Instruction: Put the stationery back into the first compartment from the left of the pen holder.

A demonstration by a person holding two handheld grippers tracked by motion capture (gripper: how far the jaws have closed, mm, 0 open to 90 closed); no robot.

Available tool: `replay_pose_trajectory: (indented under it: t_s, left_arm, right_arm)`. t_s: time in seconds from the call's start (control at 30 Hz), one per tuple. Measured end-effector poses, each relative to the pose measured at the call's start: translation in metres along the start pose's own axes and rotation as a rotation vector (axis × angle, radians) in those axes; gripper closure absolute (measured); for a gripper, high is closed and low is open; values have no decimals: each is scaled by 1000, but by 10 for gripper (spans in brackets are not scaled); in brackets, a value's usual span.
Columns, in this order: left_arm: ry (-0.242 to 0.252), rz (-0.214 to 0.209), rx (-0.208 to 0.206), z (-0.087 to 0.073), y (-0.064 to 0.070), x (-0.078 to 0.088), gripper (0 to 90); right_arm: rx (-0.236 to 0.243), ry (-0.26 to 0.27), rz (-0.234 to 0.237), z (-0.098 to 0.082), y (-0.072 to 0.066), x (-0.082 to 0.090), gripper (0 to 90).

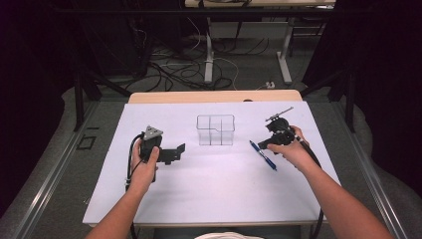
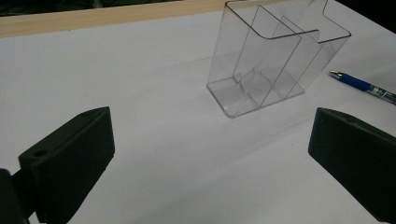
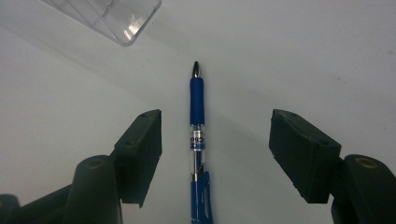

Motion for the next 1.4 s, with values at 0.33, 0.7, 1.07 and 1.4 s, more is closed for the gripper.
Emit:
replay_pose_trajectory:
  t_s: [0.33, 0.7, 1.07, 1.4]
  left_arm:
    - [-5, -11, 9, 0, -1, 0, 3]
    - [2, -8, 11, -1, -1, -1, 3]
    - [2, -16, 17, -1, 0, 0, 3]
    - [0, -14, 15, -1, -2, 0, 3]
  right_arm:
    - [2, -78, 4, 3, -6, -10, 368]
    - [-10, -146, 19, 2, -10, -21, 463]
    - [-8, -175, 31, 2, -13, -29, 565]
    - [35, -354, -32, 0, -10, -29, 621]
Point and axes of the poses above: each handheld gripper's, and its own axes: x roughly backward along the jaws, z roughly out of its top, y roughly to its right, the point moved 6 cm from there along -x, roughly forward along the jaws, and after that the axes turned 3 degrees about -y, right-handed, at the moved point
